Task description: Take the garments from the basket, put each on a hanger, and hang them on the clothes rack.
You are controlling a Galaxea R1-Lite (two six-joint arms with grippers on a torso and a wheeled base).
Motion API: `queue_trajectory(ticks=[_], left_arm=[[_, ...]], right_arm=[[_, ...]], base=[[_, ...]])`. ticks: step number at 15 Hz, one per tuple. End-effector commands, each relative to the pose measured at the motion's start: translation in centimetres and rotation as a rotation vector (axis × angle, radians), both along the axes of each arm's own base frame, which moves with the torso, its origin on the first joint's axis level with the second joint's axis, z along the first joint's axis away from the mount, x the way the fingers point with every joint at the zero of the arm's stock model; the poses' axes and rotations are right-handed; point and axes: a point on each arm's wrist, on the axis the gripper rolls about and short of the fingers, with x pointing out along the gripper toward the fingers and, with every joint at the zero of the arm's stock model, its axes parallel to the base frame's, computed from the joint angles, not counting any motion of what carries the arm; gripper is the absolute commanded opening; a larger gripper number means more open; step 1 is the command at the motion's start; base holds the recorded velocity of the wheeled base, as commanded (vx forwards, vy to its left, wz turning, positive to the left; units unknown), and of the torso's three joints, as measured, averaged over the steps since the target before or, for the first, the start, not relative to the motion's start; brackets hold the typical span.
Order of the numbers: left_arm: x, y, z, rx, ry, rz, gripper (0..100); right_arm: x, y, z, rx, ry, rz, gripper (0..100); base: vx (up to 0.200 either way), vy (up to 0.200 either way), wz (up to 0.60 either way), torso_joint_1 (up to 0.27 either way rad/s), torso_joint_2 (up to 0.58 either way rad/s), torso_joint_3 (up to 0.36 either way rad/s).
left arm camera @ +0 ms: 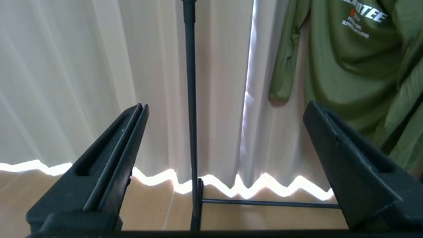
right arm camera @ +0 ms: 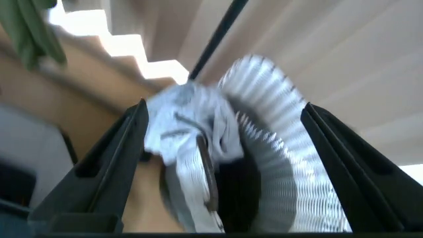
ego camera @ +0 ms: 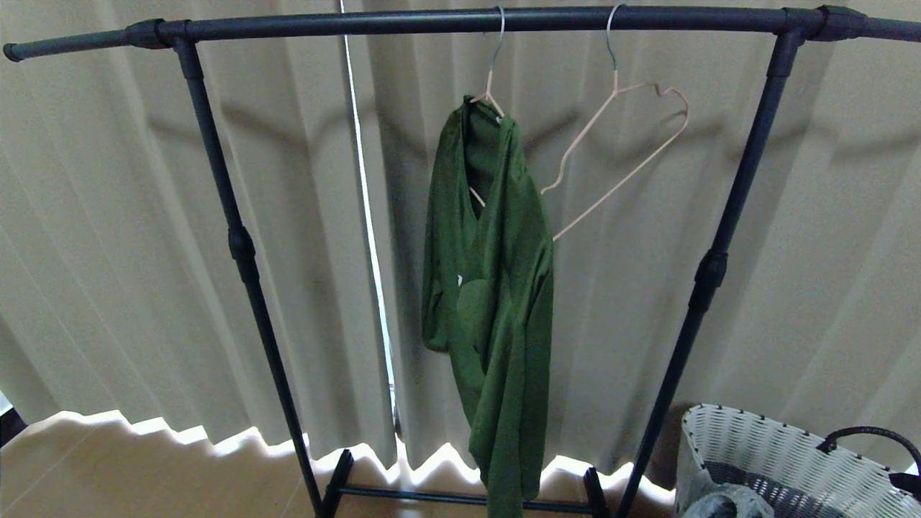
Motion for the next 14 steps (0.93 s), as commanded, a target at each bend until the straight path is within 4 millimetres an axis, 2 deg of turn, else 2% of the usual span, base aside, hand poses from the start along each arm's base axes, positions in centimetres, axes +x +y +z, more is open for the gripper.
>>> queue_trajectory(ticks=[1,4,7,8,14], left_arm=[[0.0,0.0,0.0,0.000,-0.001,0.000,100],[0.0,0.0,0.0,0.000,-0.001,0.002,100],[0.0,0.0,0.0,-0.001,-0.001,0.003,100],[0.0,0.0,0.0,-0.001,-0.001,0.001,100],[0.0,0.0,0.0,-0.001,-0.001,0.003,100]], right_arm=[[4.8,0.0,-2.4,-0.028,0.252,0.008,100],[8.3,0.1,-5.3,-0.033,0.399,0.011,100],[9.9,0.1,-7.3,-0.058,0.444,-0.008,100],[10.0,0.1,-7.3,-0.058,0.441,-0.008,100],[12.5,-0.2,-10.2,-0.099,0.461,-0.062,100]], base=[[0.000,0.000,0.00,0.000,0.00,0.000],[0.000,0.000,0.00,0.000,0.00,0.000],[0.000,0.000,0.00,0.000,0.00,0.000],[0.000,0.000,0.00,0.000,0.00,0.000],[0.000,0.000,0.00,0.000,0.00,0.000]])
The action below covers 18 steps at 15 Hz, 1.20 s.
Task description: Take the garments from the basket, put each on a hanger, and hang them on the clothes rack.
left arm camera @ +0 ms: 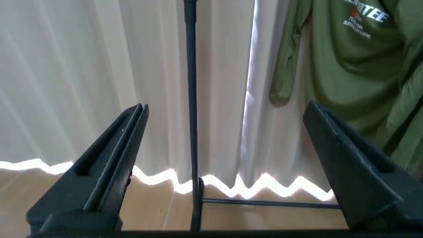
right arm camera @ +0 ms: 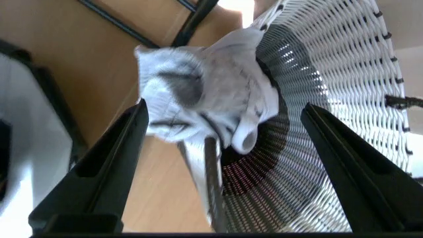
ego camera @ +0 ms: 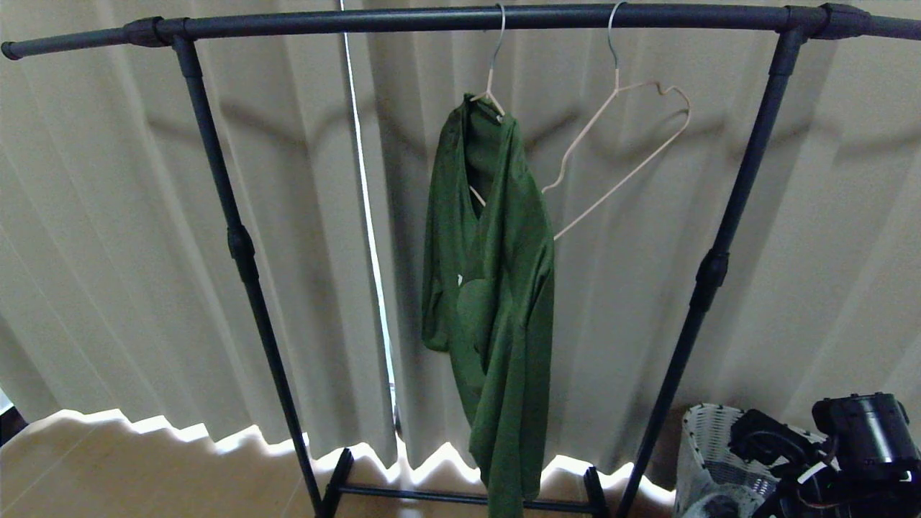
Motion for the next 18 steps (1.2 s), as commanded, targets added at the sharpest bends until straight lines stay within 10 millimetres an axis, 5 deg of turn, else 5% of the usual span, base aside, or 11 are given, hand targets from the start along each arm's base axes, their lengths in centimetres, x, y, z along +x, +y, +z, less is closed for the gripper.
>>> queue_trajectory(ticks=[1,7,8,14,18], left_arm=[[0.0,0.0,0.0,0.000,-0.001,0.000,100],[0.0,0.0,0.0,0.000,-0.001,0.000,100],[0.0,0.0,0.0,0.000,-0.001,0.000,100],[0.0,0.0,0.0,0.000,-0.001,-0.001,100],[0.0,0.0,0.0,0.005,-0.001,-0.007,100]], right_arm=[[0.7,-0.2,-1.9,-0.014,0.062,-0.020,100],[2.2,-0.8,-4.0,-0.068,0.018,-0.078,100],[2.1,-0.8,-4.1,-0.068,0.017,-0.078,0],[1.3,-0.7,-3.2,-0.057,-0.090,-0.086,0],[0.0,-0.5,2.1,0.013,-0.406,-0.142,0]], base=[[0.000,0.000,0.00,0.000,0.00,0.000],[0.000,0.000,0.00,0.000,0.00,0.000],[0.000,0.000,0.00,0.000,0.00,0.000],[0.000,0.000,0.00,0.000,0.00,0.000],[0.000,0.000,0.00,0.000,0.00,0.000]])
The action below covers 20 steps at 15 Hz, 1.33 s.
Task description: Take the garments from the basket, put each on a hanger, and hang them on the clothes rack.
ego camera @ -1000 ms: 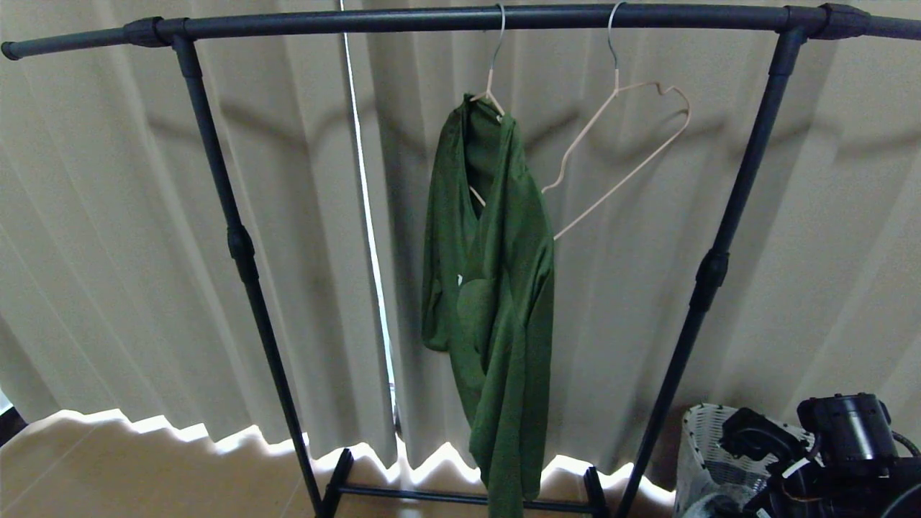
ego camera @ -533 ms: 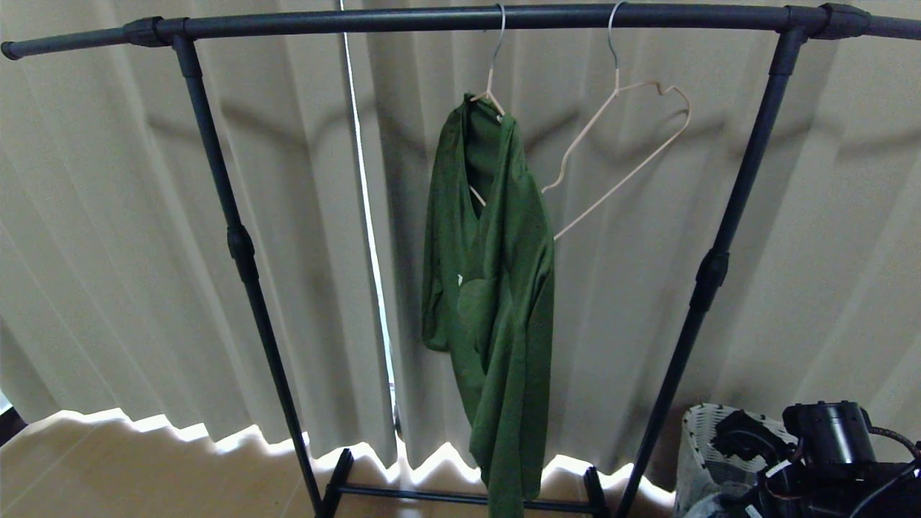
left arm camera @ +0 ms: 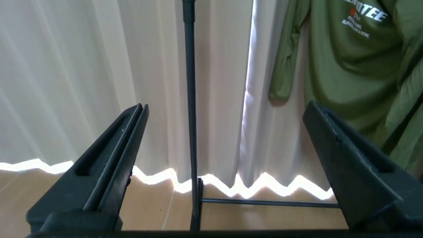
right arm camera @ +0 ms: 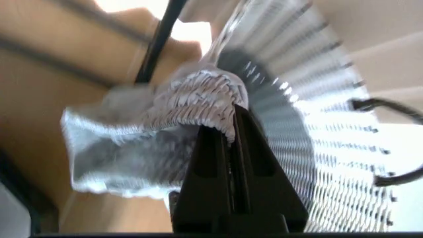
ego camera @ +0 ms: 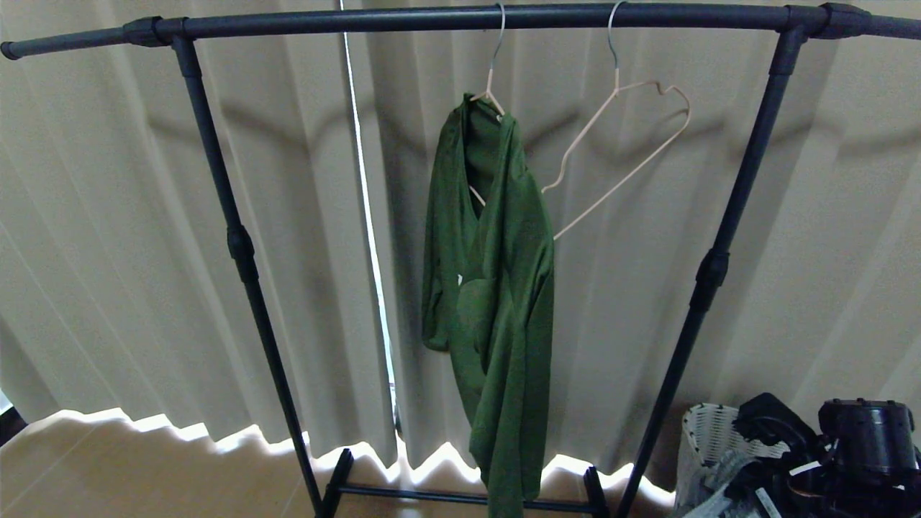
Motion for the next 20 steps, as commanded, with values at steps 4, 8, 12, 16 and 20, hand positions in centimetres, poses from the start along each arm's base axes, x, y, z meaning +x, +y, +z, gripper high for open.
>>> queue_trajectory(ticks=[4,8,12,16,20], left_arm=[[0.0,0.0,0.0,-0.001,-0.001,0.001,100],[0.0,0.0,0.0,0.001,-0.001,0.001,100],[0.0,0.0,0.0,0.001,-0.001,0.001,100],[0.0,0.0,0.0,0.002,-0.001,0.001,100],[0.0,0.0,0.0,0.004,-0.001,-0.002,100]], right_arm=[[-1.5,0.4,7.1,0.028,-0.376,0.026,0],[-1.0,1.2,9.9,0.050,-0.525,0.084,0],[-2.5,2.3,11.4,0.067,-0.540,0.148,0],[-5.2,2.7,13.9,0.082,-0.497,0.205,0],[-6.7,3.4,14.2,0.102,-0.466,0.282,0]], base=[[0.000,0.000,0.00,0.000,0.00,0.000],[0.000,0.000,0.00,0.000,0.00,0.000],[-0.150,0.000,0.00,0.004,0.00,0.000],[-0.200,0.000,0.00,0.000,0.00,0.005],[-0.150,0.000,0.00,0.001,0.00,-0.001]])
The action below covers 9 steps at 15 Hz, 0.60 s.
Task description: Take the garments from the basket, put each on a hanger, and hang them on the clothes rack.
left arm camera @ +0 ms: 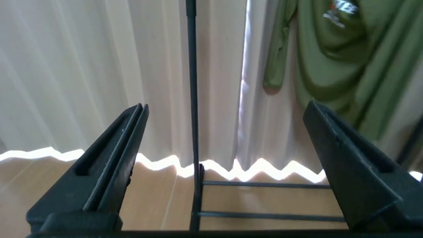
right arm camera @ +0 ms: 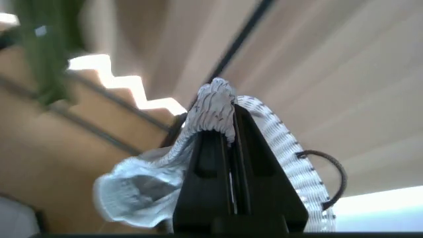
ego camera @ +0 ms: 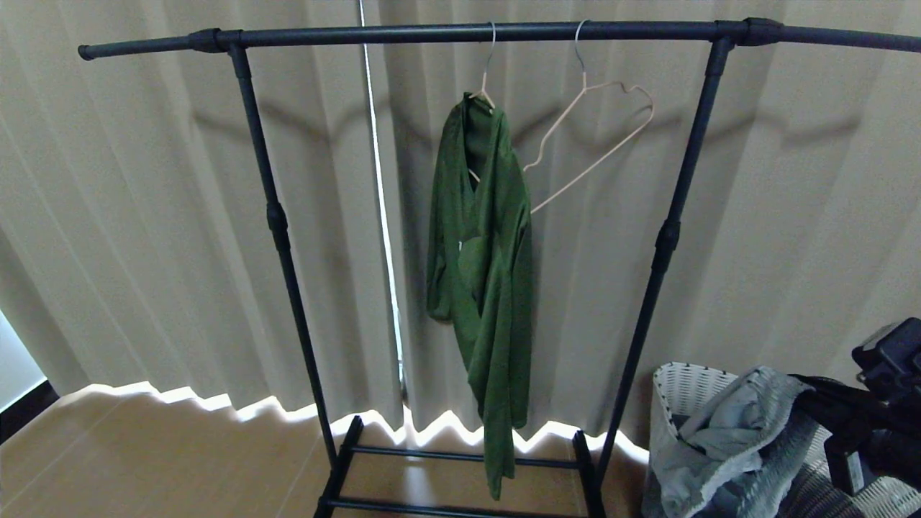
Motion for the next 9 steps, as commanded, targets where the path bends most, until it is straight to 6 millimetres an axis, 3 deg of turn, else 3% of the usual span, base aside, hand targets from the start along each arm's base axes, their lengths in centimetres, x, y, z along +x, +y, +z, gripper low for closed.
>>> queue_trajectory(ticks=[1,9], left_arm=[[0.0,0.0,0.0,0.001,0.000,-0.001,100],[0.0,0.0,0.0,0.006,0.001,-0.011,100]], right_arm=[[-0.7,0.3,0.9,0.013,-0.054,0.033,0],[1.2,4.1,2.6,0.168,-0.026,0.201,0]], base=[[0.000,0.000,0.00,0.000,0.00,0.000],[0.000,0.000,0.00,0.000,0.00,0.000]])
